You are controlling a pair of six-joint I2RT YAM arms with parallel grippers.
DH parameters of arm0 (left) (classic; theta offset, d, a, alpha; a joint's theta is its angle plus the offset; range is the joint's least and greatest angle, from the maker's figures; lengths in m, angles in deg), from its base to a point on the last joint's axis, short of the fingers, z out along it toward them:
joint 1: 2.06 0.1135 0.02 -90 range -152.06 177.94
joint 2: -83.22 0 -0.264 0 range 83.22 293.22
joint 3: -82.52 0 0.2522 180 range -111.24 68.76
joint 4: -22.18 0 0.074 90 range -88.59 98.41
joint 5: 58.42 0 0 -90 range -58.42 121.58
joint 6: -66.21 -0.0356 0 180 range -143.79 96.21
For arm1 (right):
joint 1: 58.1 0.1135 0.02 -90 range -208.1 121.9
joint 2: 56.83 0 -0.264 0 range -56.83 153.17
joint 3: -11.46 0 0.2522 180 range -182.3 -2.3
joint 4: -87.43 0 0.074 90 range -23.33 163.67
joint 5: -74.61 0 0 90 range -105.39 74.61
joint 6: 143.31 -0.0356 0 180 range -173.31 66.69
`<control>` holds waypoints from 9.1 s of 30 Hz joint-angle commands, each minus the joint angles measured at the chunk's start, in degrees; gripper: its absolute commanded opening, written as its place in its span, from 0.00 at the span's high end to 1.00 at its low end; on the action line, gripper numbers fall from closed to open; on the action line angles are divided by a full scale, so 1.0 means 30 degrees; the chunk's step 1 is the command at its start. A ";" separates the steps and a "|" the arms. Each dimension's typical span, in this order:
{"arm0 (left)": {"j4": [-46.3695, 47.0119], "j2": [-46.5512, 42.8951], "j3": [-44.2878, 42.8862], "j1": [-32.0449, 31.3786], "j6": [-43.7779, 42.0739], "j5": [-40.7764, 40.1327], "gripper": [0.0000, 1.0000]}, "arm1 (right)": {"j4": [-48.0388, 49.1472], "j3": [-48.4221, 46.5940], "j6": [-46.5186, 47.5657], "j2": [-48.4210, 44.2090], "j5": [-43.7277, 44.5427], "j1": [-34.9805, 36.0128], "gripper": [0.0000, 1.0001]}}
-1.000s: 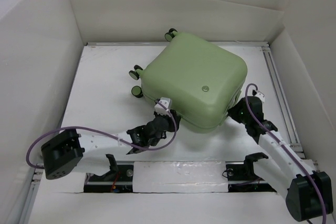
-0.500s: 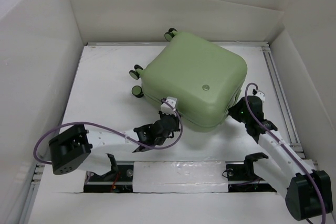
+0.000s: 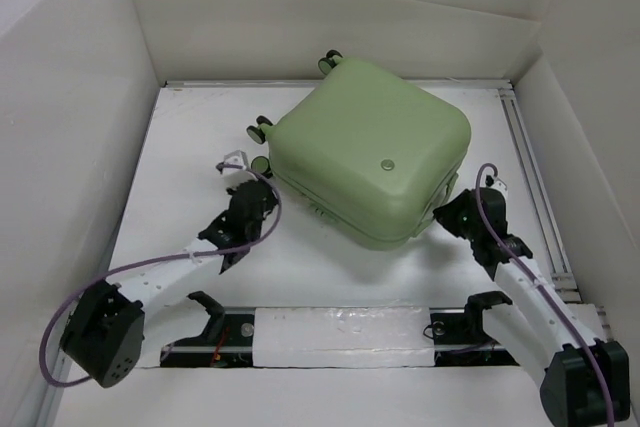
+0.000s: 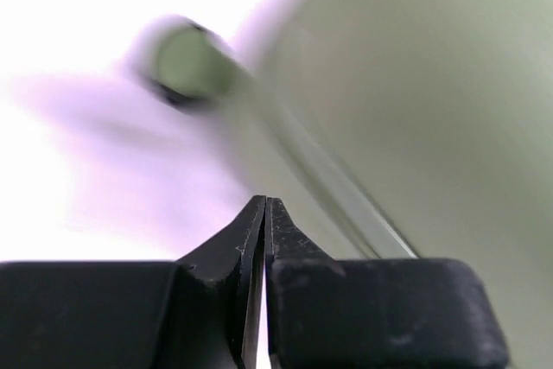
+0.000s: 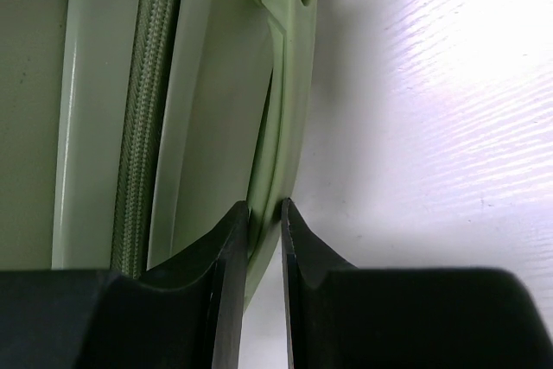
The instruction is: Pack the luggage
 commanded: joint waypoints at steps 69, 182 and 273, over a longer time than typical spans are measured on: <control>0.3312 0.7521 -0.3846 0.9309 0.3243 0.6528 1.00 | -0.0338 0.0367 -0.0962 -0.3502 0.1409 -0.0867 1.00; 0.6684 -0.3213 0.1910 0.4421 0.6731 1.2477 1.00 | -0.3412 -2.4233 0.5188 1.6480 -0.7153 0.4844 0.47; 0.4863 0.6092 -0.5988 1.0275 0.3655 1.3237 0.24 | 1.3663 0.1803 0.5979 0.3410 0.1319 1.1057 0.90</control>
